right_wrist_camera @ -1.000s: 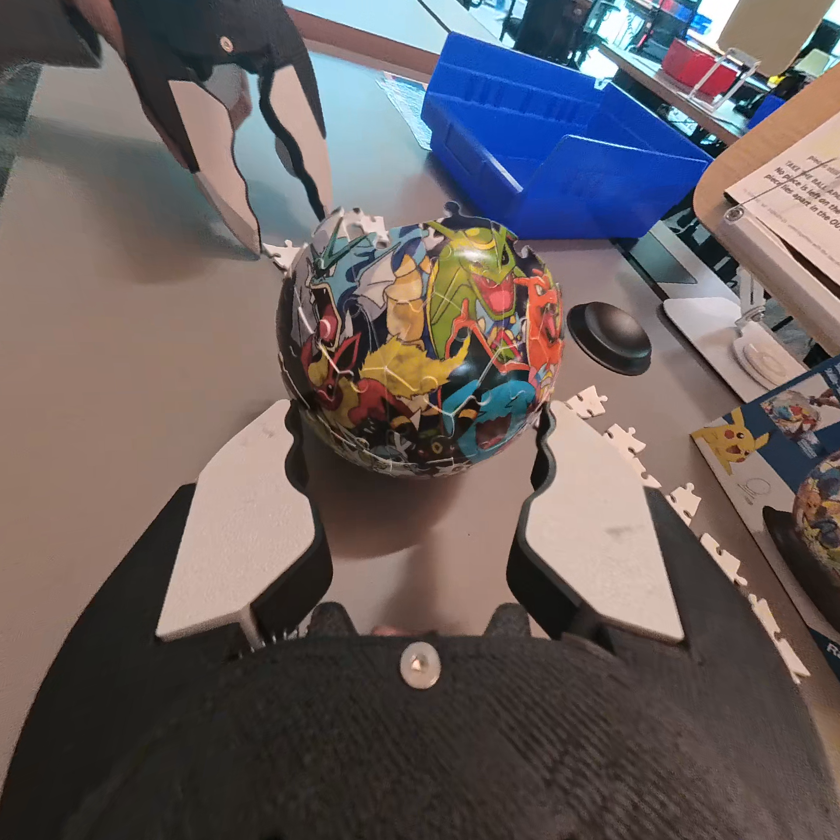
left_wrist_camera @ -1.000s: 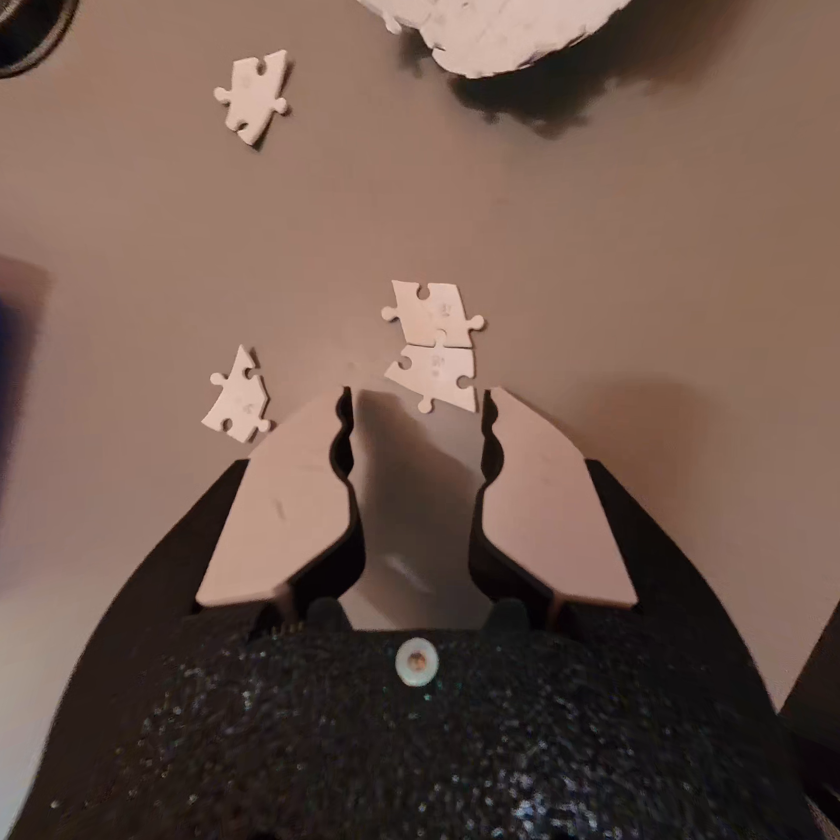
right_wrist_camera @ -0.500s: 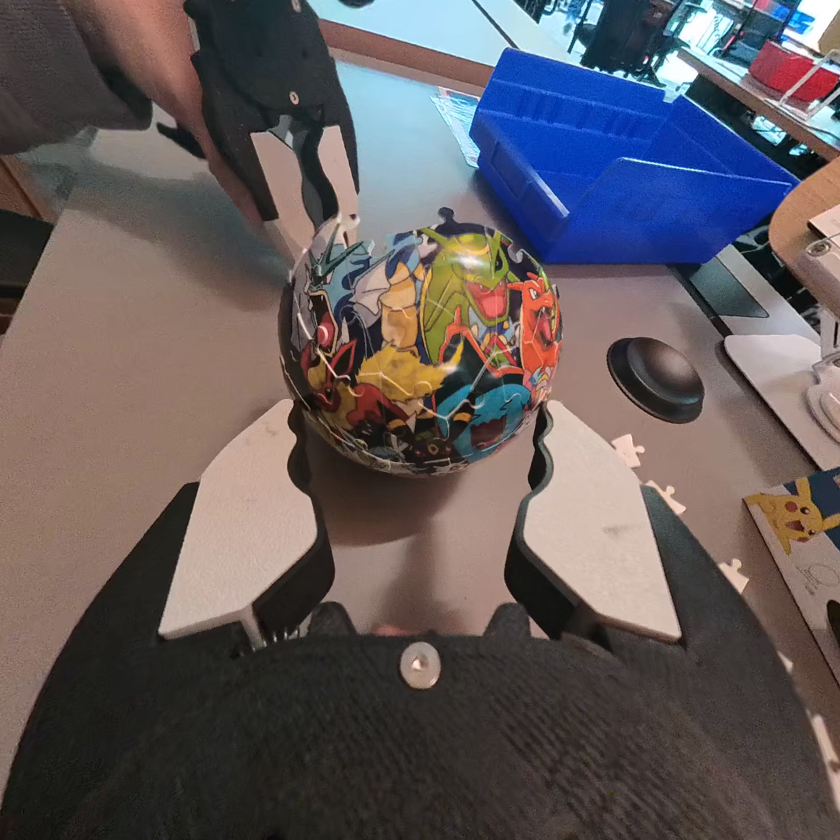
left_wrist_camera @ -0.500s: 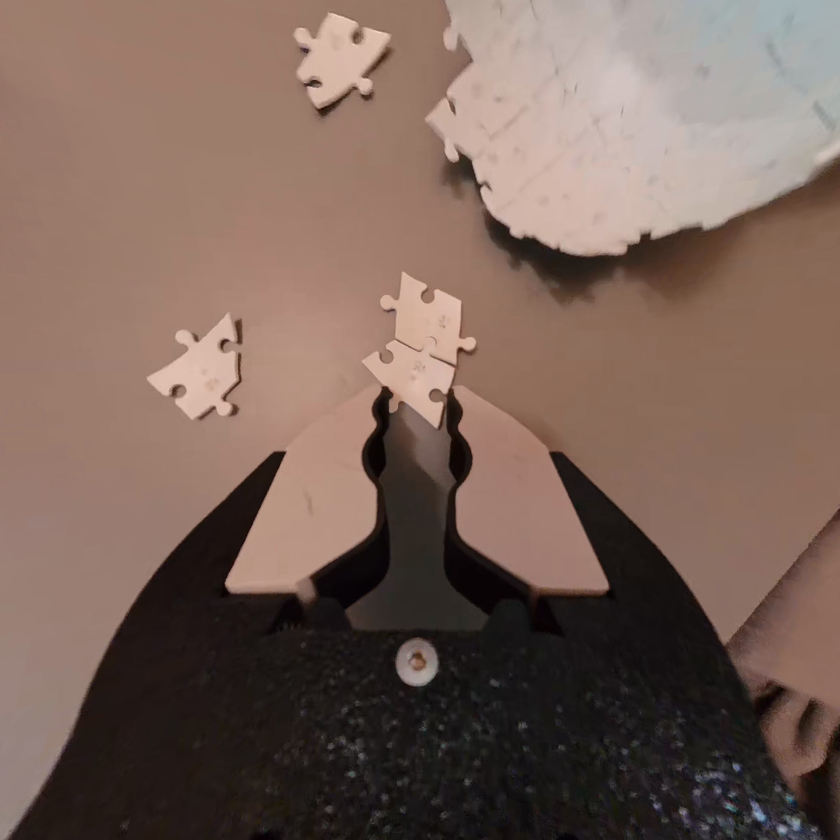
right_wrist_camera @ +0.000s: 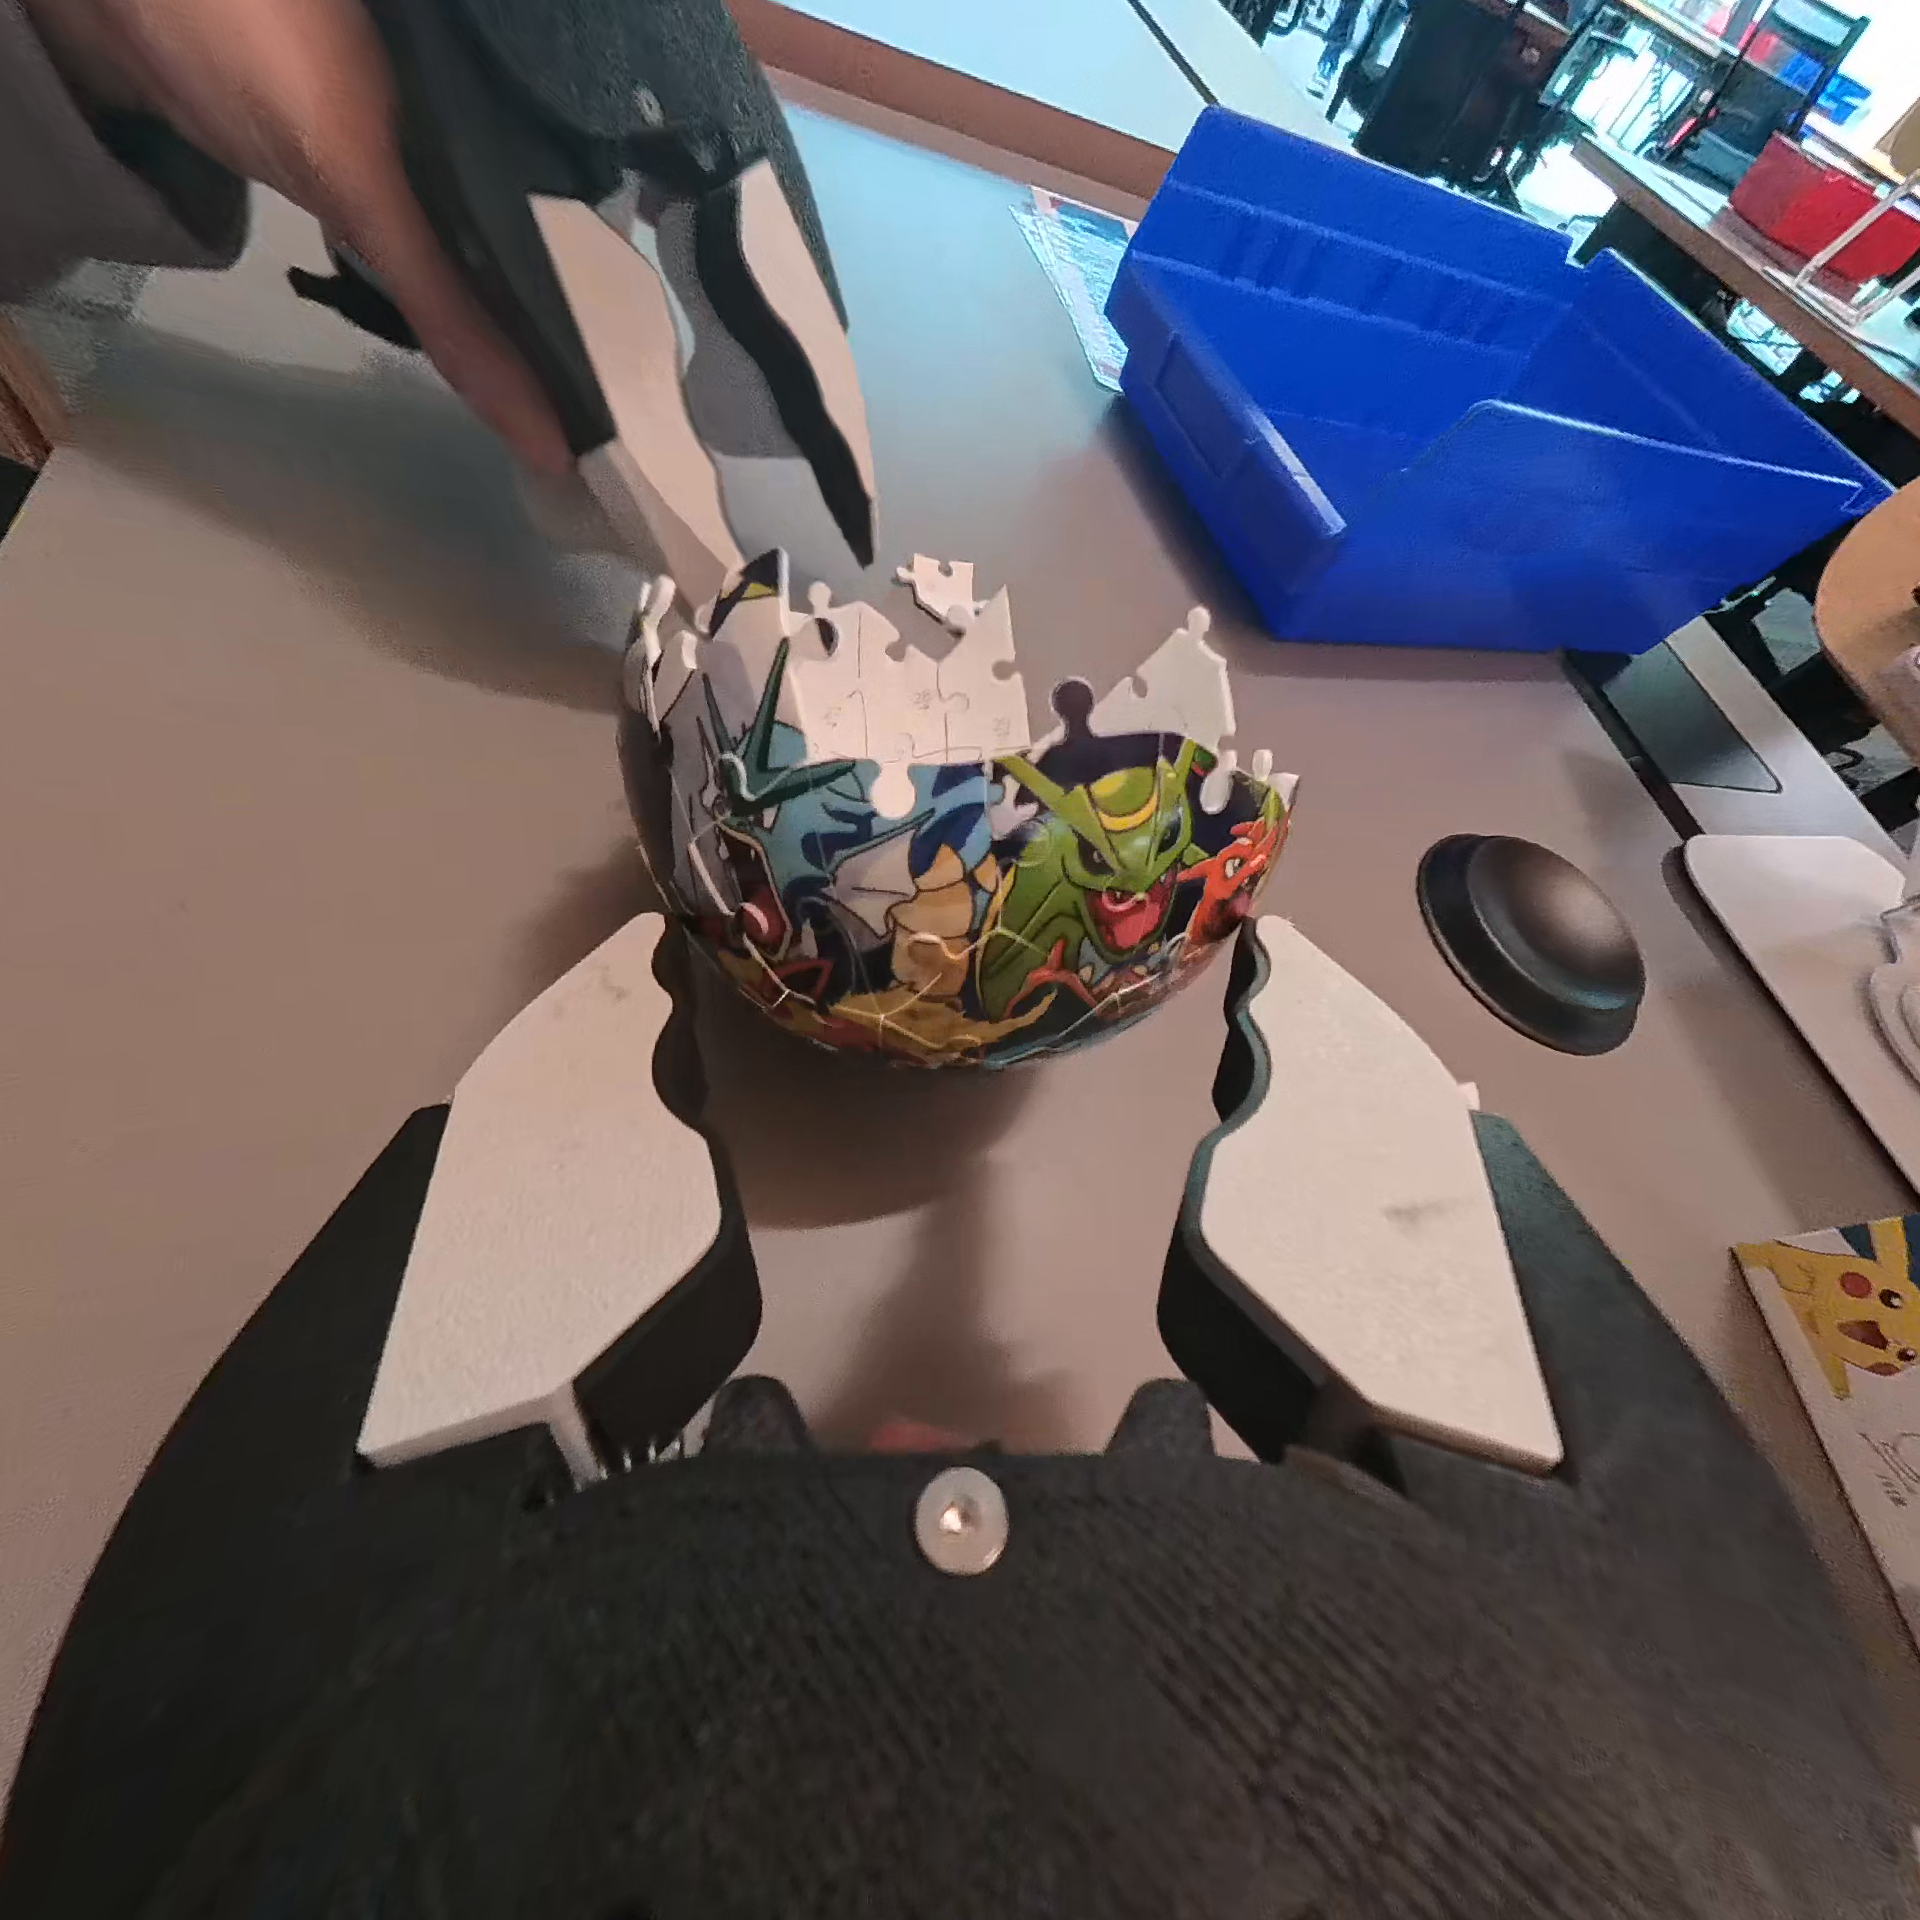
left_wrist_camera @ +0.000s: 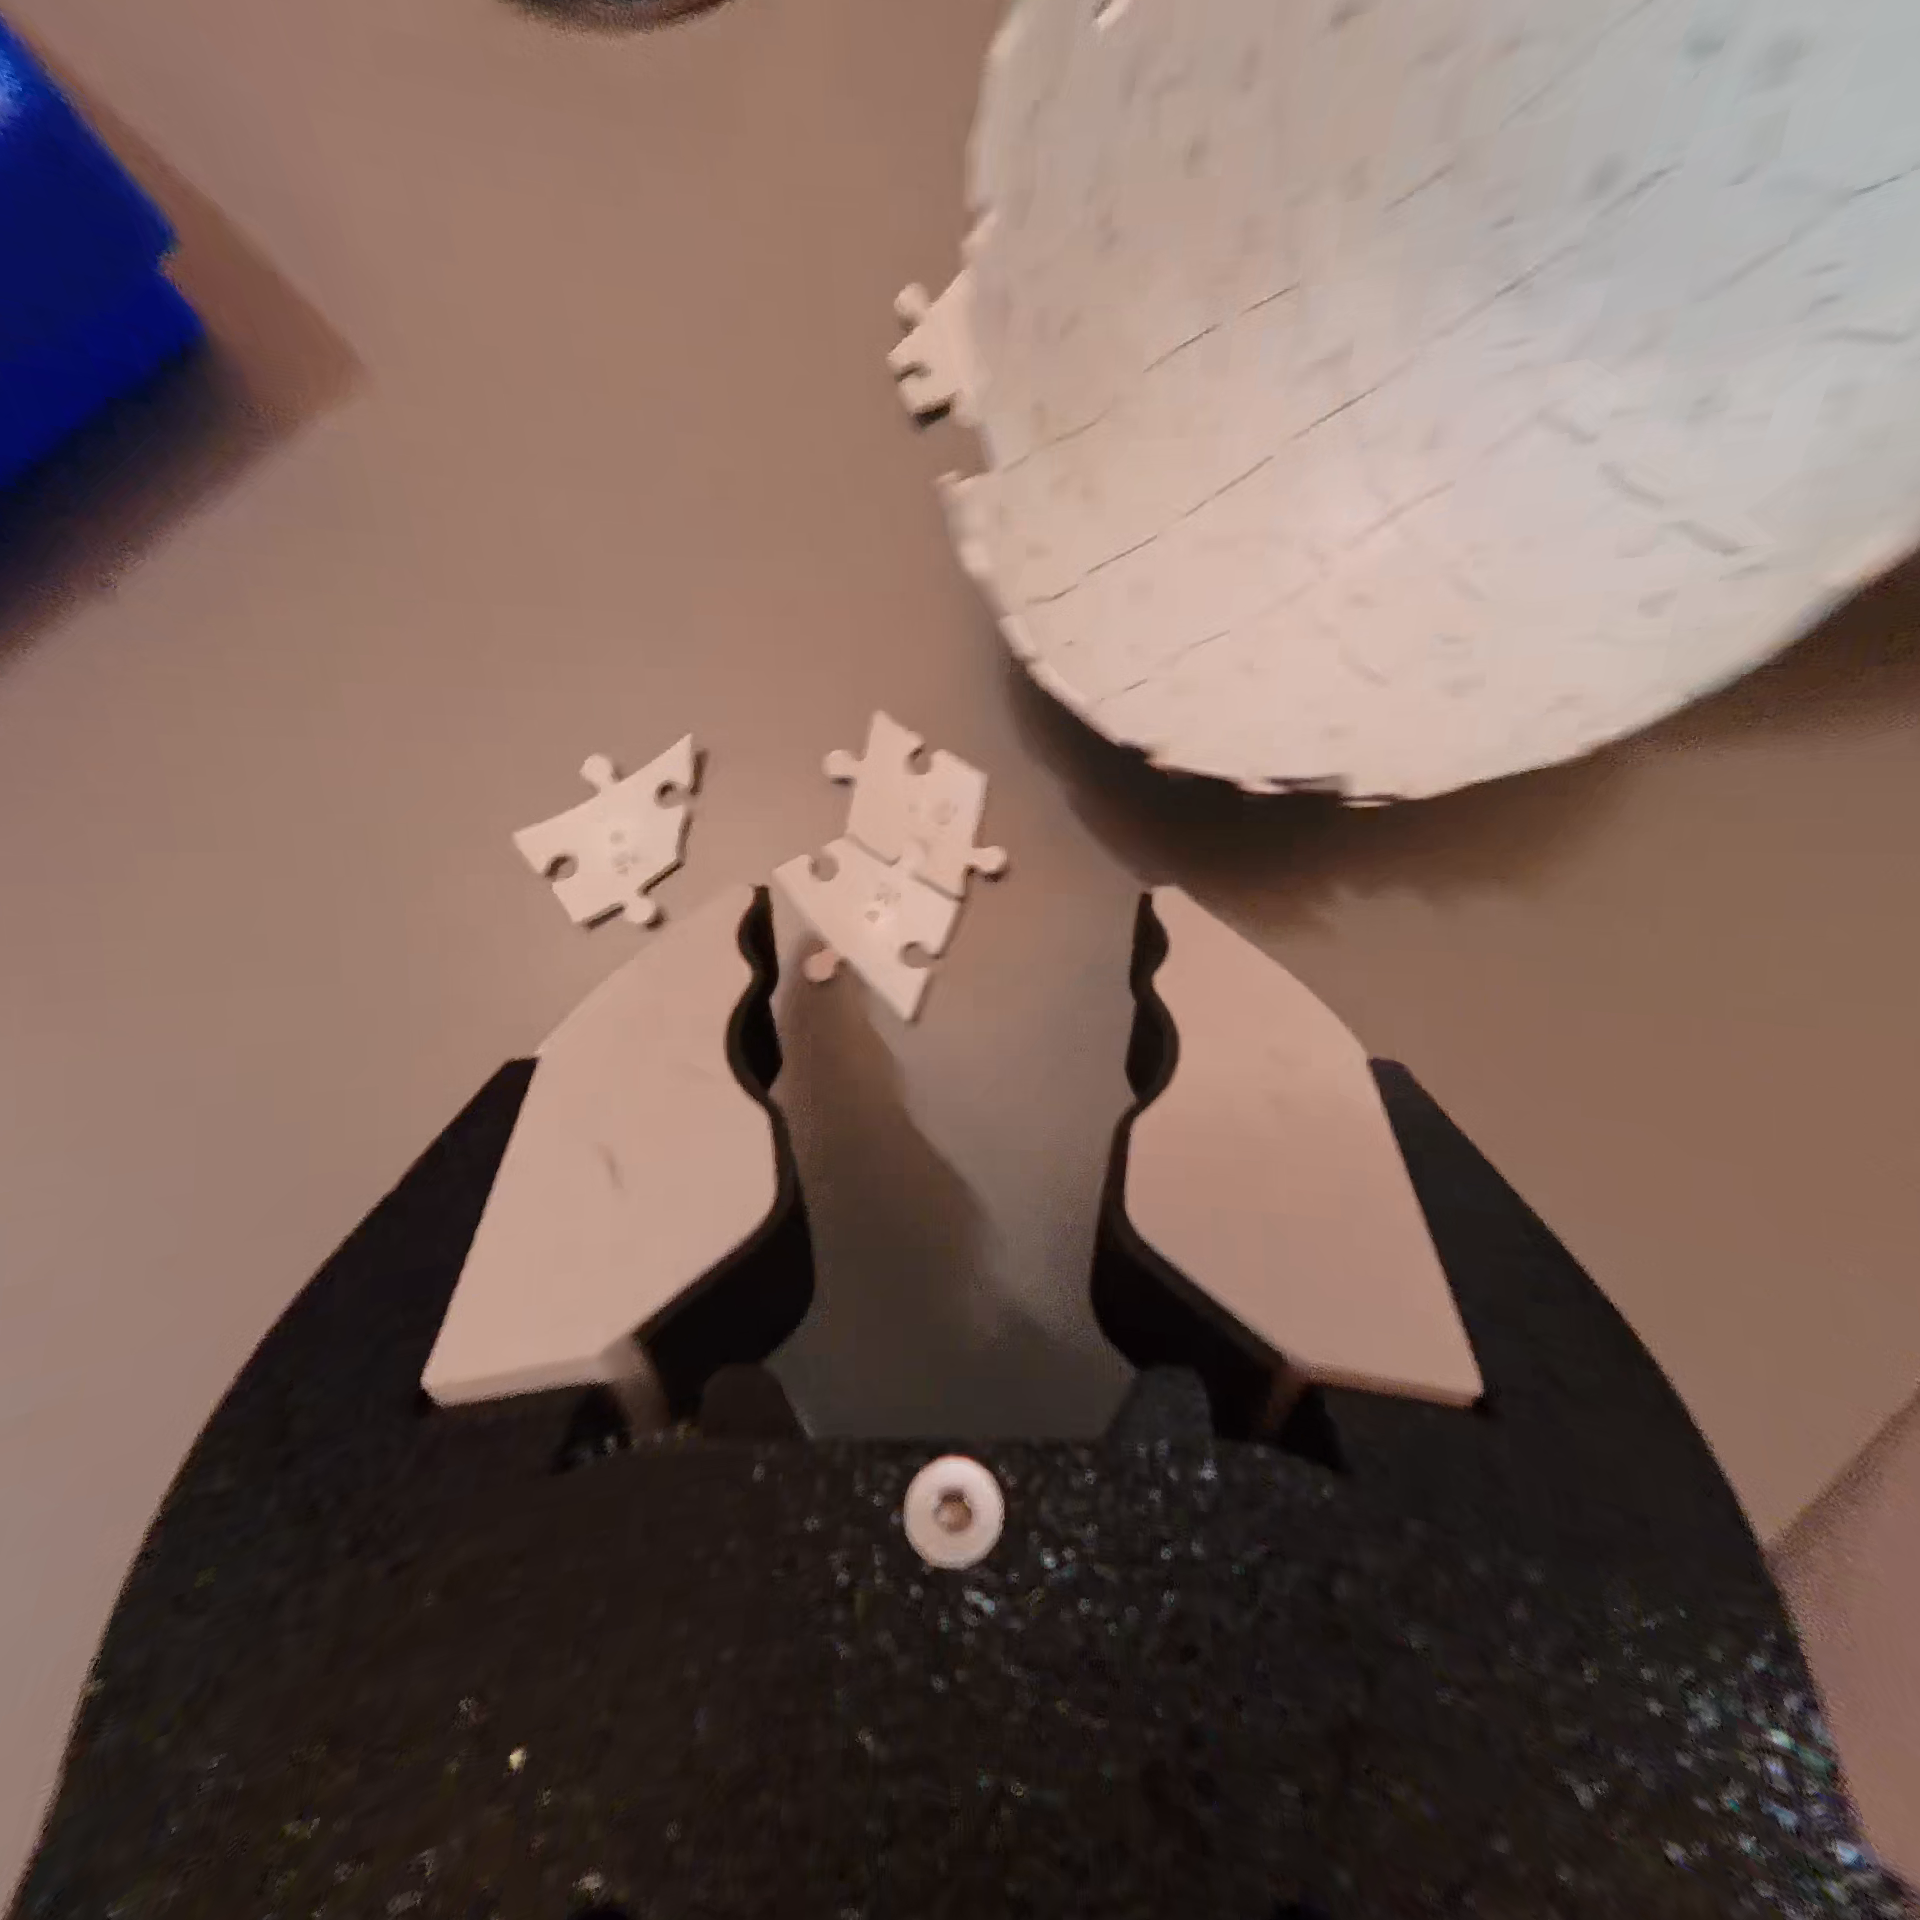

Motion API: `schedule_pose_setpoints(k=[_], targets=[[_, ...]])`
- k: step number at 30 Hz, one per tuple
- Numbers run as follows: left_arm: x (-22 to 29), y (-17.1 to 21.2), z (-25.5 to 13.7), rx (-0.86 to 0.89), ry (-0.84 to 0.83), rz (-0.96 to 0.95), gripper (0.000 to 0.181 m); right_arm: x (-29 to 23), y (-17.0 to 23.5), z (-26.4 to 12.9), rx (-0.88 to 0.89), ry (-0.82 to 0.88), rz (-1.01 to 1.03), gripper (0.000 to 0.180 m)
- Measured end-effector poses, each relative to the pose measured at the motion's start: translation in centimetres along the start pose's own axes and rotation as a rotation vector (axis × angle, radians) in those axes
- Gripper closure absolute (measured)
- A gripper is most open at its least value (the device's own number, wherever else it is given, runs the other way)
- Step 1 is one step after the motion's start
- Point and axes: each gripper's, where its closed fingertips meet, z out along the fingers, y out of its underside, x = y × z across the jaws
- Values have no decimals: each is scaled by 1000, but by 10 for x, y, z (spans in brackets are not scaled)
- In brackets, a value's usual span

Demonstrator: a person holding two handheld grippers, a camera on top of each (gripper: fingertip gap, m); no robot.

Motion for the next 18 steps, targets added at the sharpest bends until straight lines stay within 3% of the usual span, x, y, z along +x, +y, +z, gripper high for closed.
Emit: schedule_pose_setpoints(k=[1,4,7,14,18], targets=[[9,-4,-2,34,26,26,114,-1,1,1,-1,-4,3,81],[41,-10,3,103,92,112,104,-4,6,4,-1,-21,14,76],[52,-10,18,65,95,111,92,-3,10,7,-3,-23,7,71],[66,-28,31,150,176,-10,94,3,11,16,26,7,30,59],[67,-33,35,149,190,-85,96,9,25,27,-87,56,2,45]])
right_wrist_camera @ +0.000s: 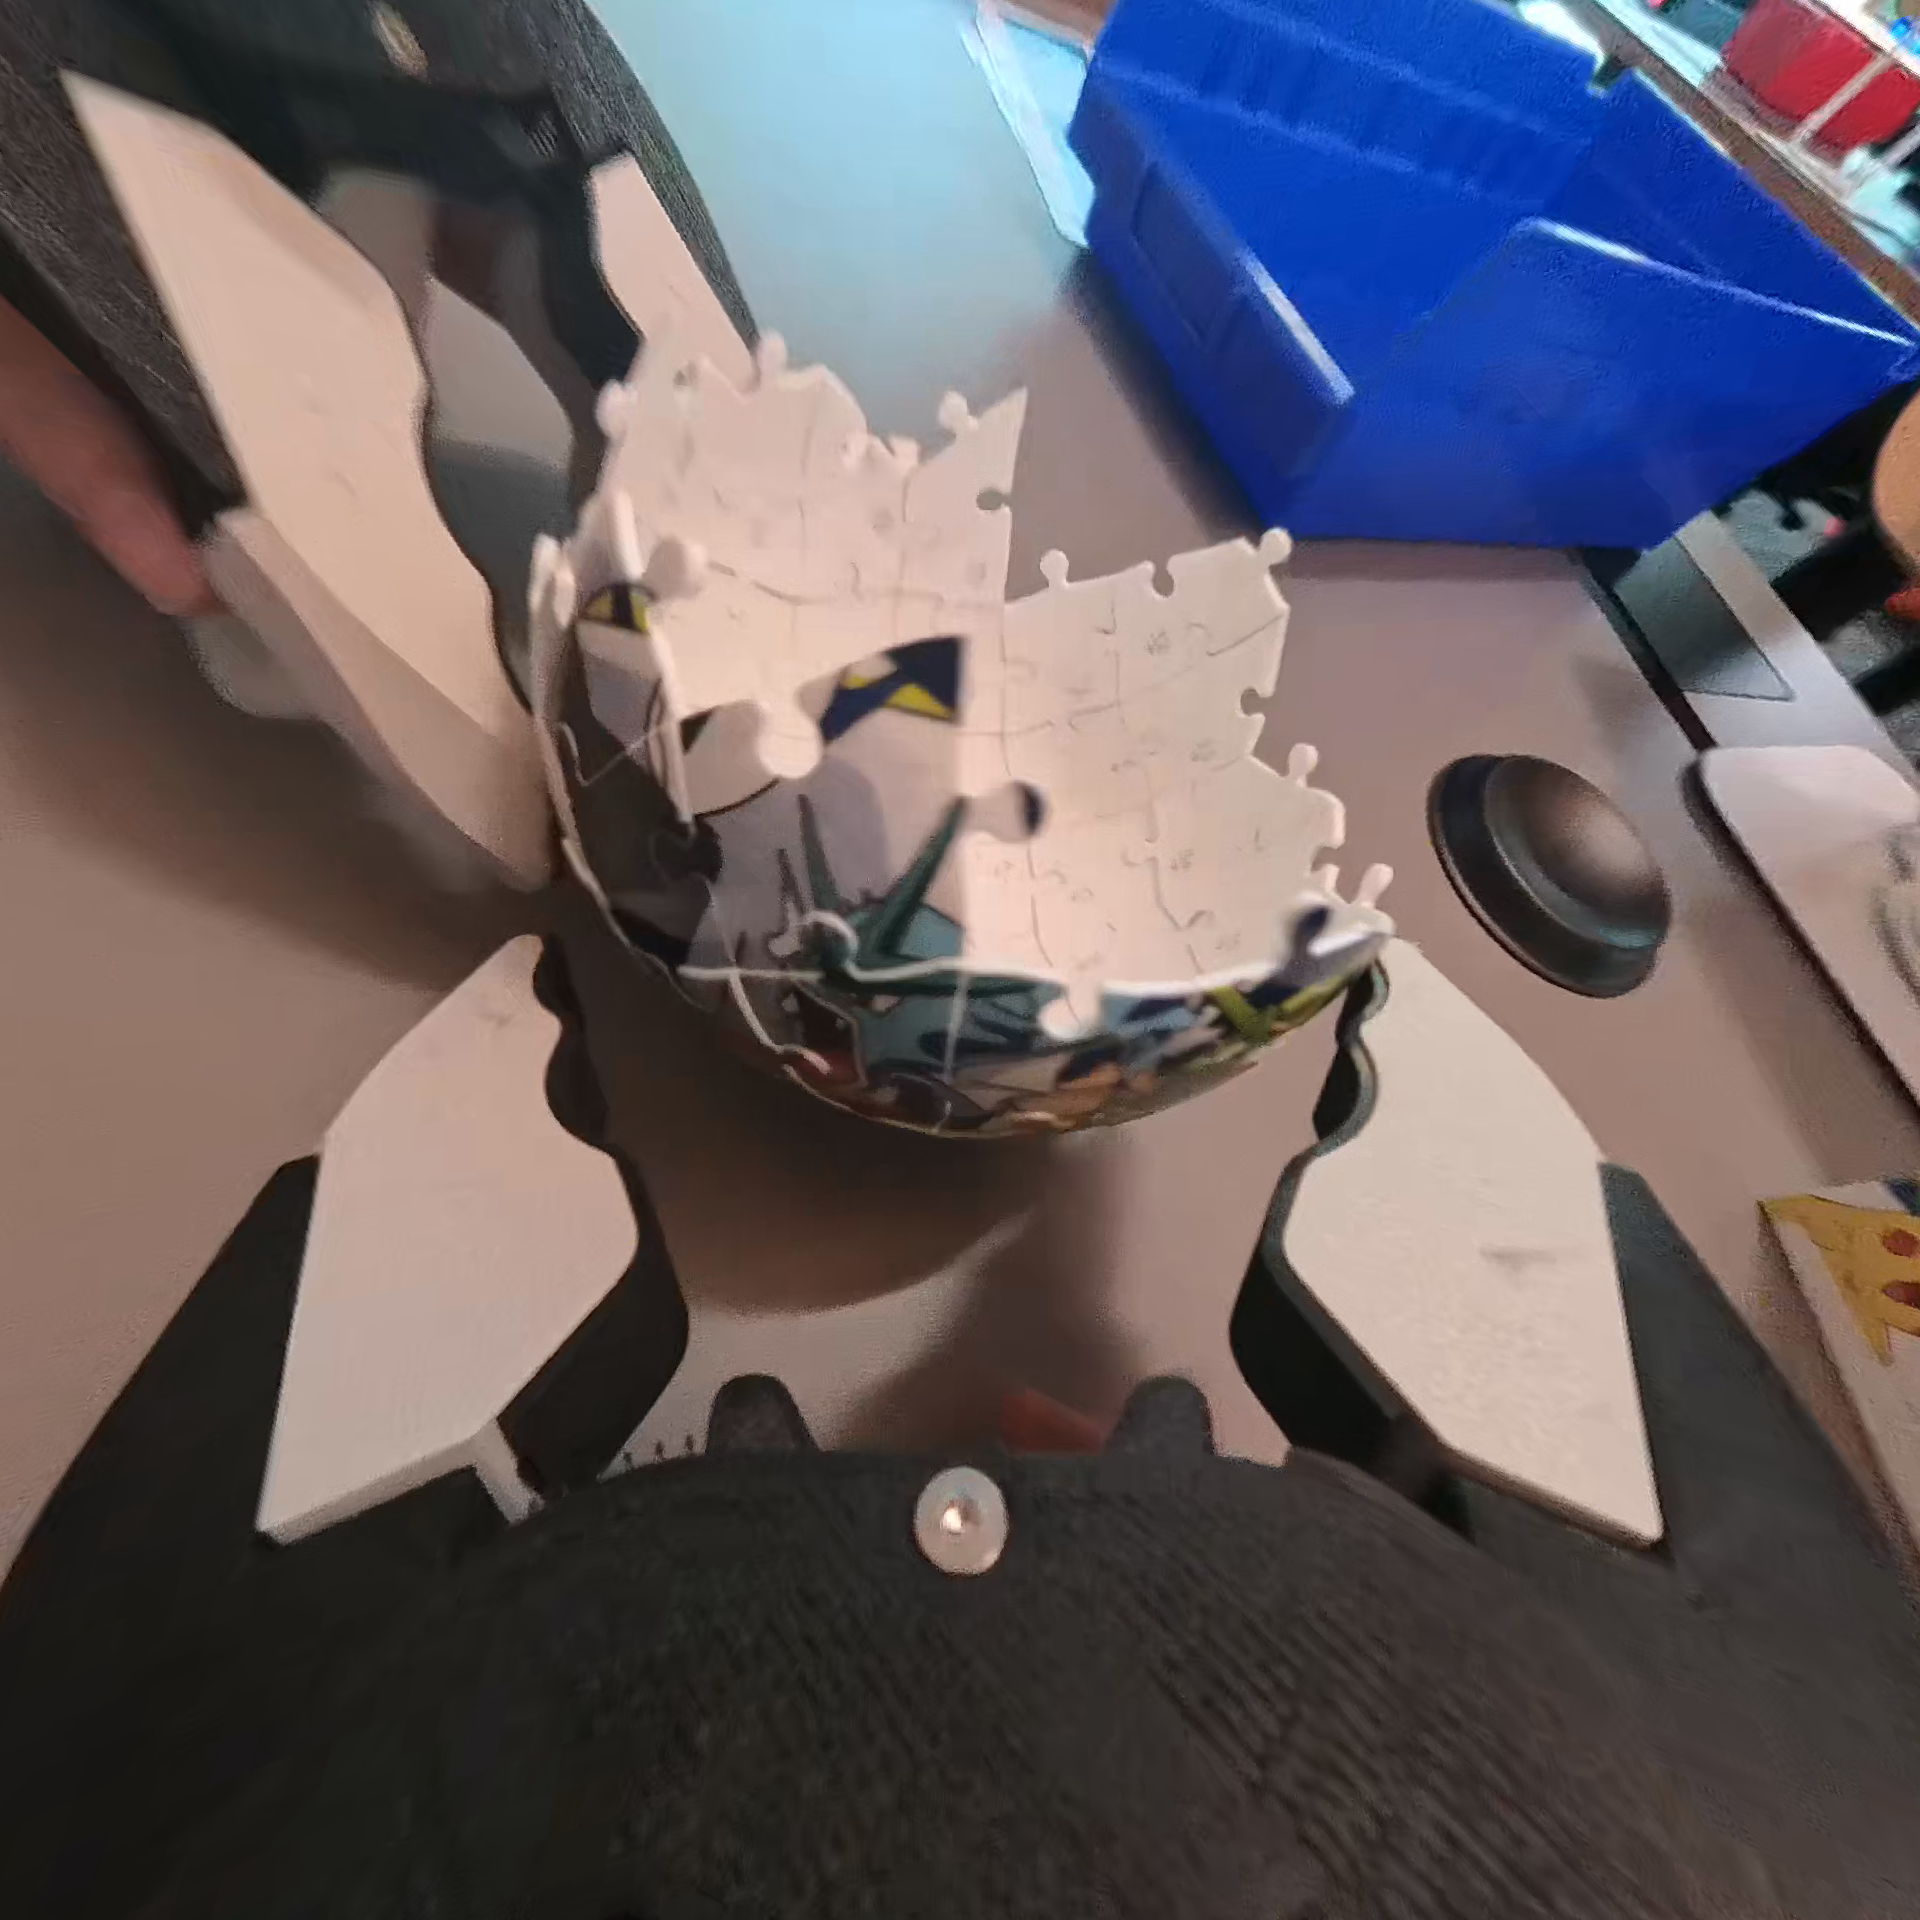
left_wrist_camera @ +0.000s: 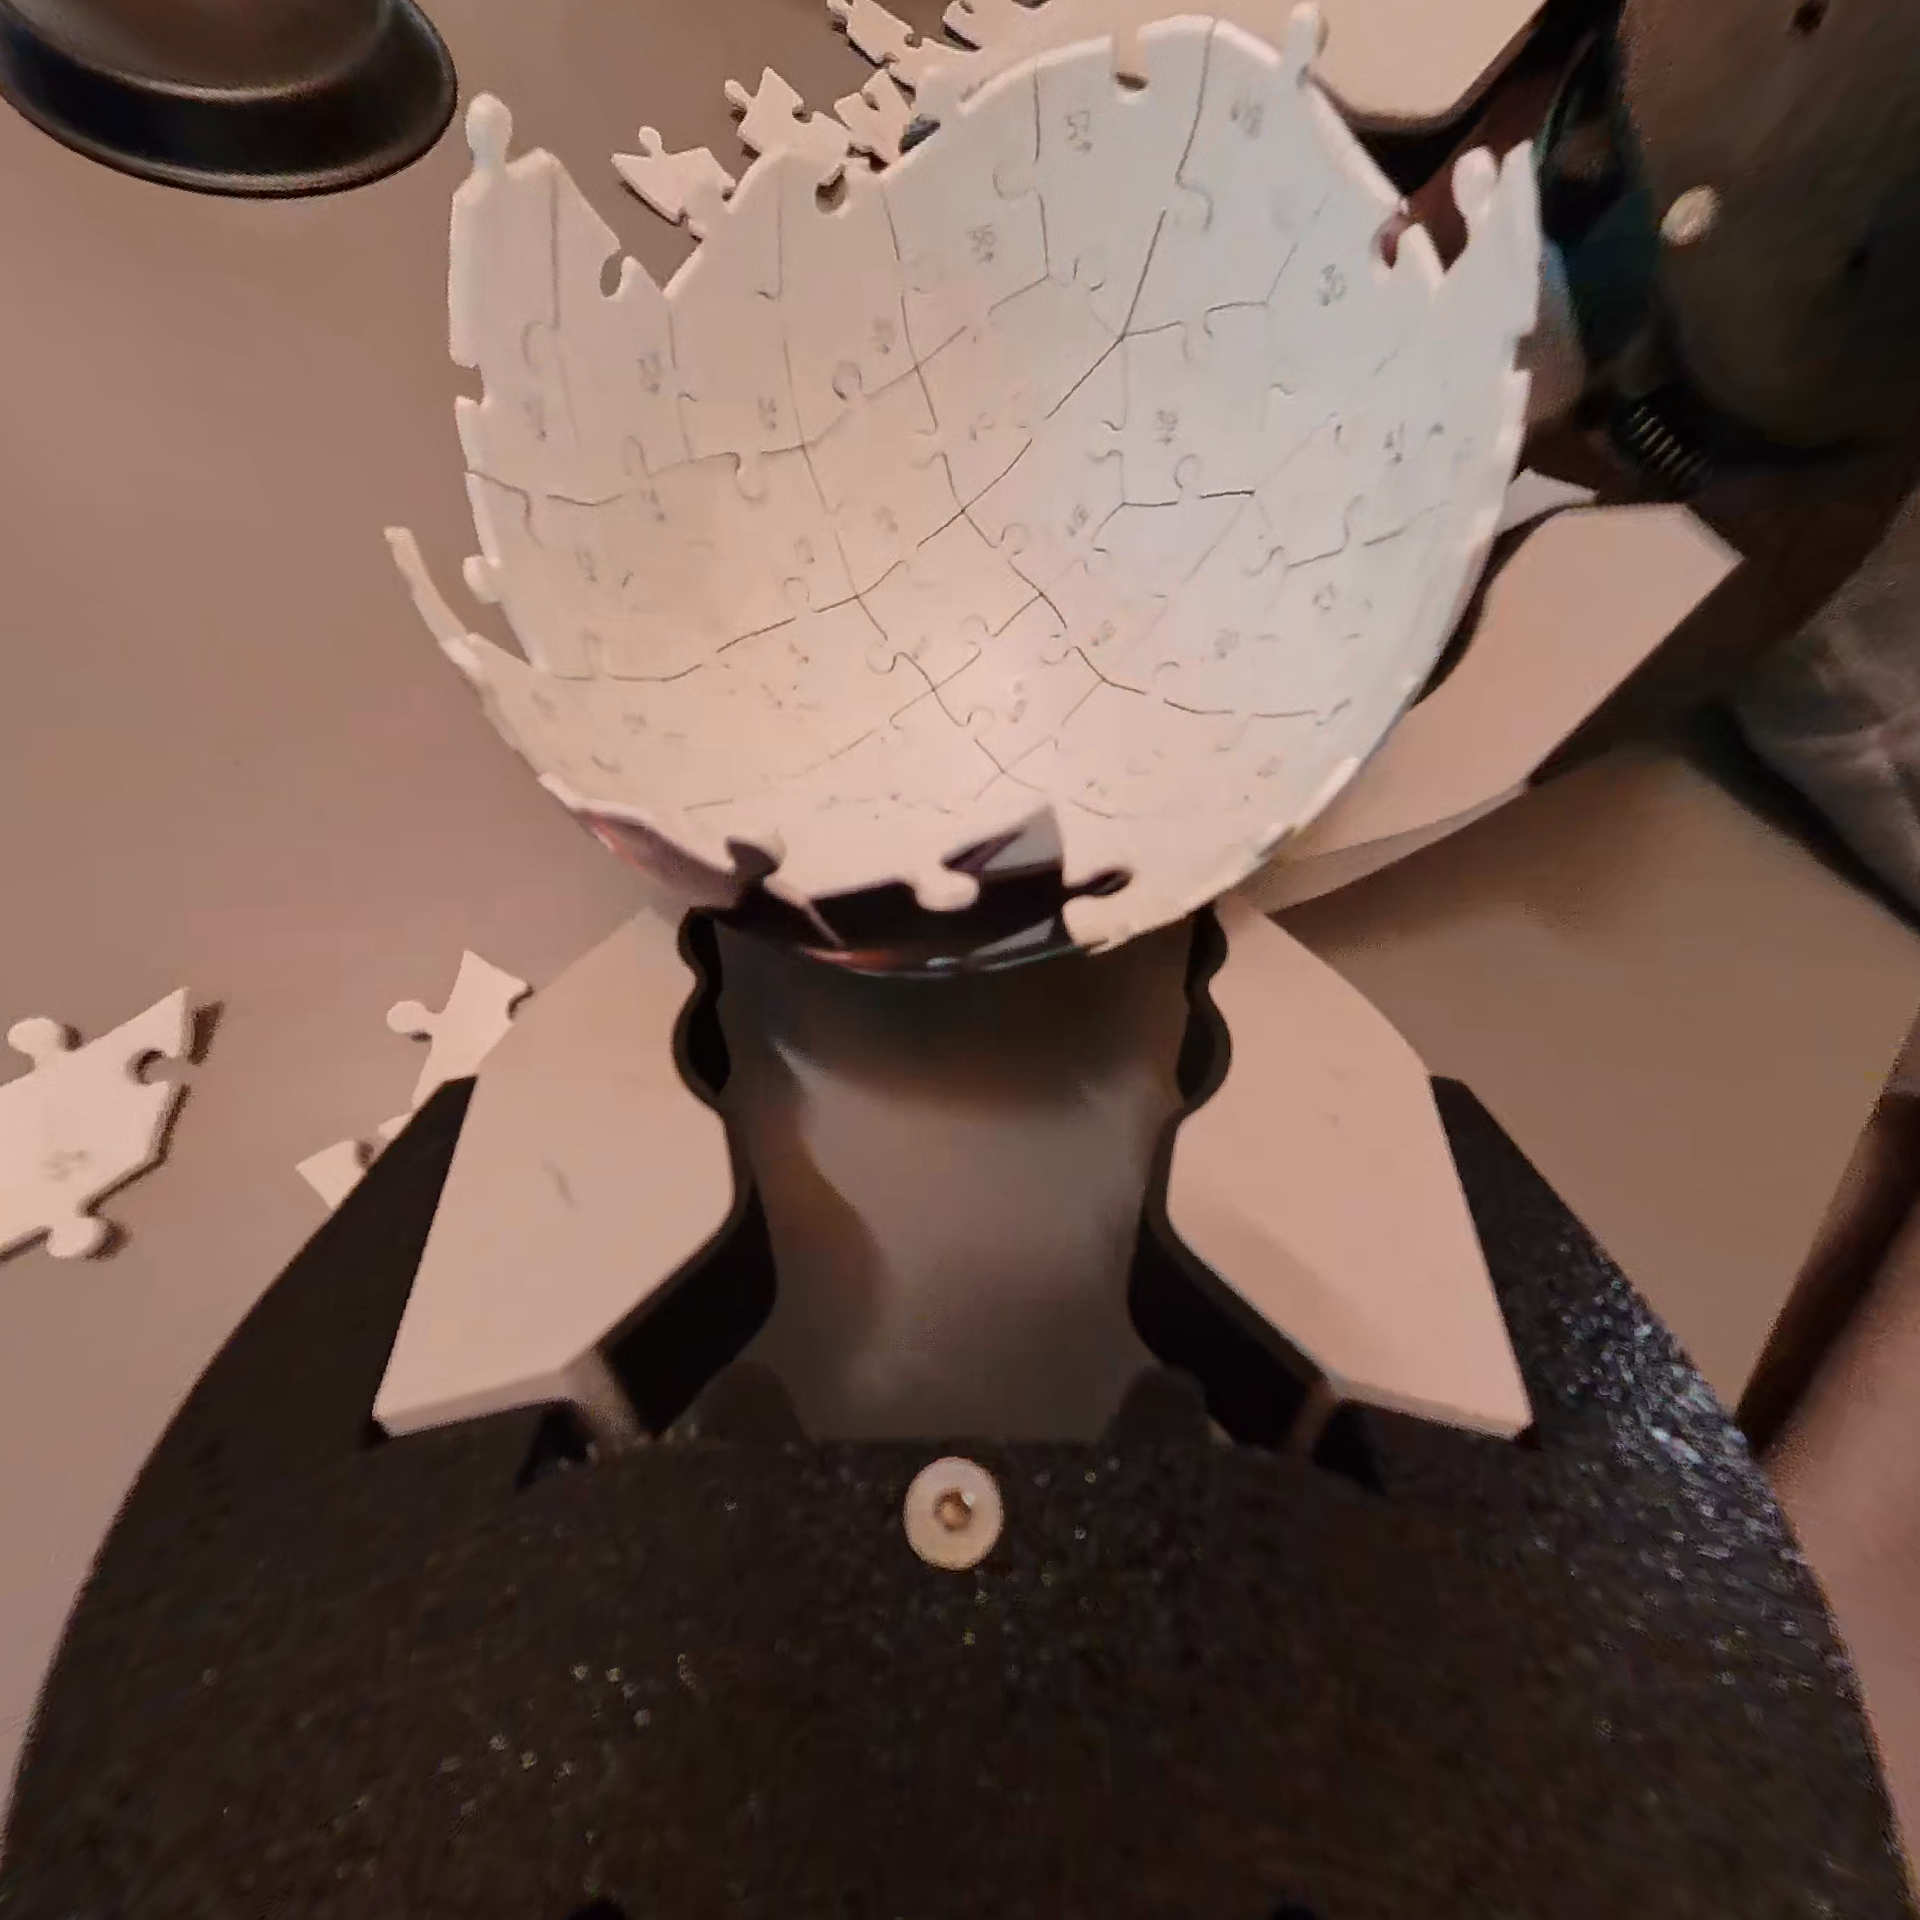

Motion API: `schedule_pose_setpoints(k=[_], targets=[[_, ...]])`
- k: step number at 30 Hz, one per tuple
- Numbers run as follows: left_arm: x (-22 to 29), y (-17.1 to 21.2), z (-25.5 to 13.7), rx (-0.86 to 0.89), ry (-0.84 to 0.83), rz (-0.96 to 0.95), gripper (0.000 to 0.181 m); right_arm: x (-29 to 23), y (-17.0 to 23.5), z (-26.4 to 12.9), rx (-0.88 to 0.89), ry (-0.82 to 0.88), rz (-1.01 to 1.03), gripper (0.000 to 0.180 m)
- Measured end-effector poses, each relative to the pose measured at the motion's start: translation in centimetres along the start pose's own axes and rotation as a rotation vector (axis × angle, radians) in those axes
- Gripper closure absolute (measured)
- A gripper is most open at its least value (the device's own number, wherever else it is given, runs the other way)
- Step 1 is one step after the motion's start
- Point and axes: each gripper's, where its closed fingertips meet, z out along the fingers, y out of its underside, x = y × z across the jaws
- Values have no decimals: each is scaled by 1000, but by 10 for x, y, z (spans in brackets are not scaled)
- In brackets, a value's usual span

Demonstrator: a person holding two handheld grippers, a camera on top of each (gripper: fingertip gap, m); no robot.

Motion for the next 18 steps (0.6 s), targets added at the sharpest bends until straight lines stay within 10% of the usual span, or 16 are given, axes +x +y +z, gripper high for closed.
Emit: schedule_pose_setpoints(k=[18], targets=[[36,30,-12,-189,50,84,99,-16,3,-20,15,16,-29,50]])
